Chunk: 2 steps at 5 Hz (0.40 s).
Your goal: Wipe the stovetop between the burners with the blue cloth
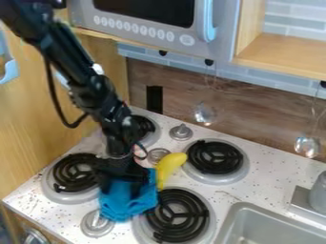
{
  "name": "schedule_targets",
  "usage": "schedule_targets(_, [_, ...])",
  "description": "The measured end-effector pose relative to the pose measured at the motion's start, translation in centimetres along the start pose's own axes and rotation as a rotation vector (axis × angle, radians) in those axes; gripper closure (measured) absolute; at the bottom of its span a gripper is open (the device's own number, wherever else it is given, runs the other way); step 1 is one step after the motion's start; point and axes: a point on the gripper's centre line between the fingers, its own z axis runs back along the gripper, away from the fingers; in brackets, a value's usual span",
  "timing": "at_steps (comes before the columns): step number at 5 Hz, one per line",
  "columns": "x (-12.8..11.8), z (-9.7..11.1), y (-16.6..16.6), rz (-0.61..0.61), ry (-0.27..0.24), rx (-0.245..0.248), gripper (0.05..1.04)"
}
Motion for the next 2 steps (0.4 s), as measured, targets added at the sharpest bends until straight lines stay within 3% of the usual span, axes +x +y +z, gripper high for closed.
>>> schedule_targets(2, [4.4, -0.2, -2.1, 0.032, -0.05, -0.026, 0.082])
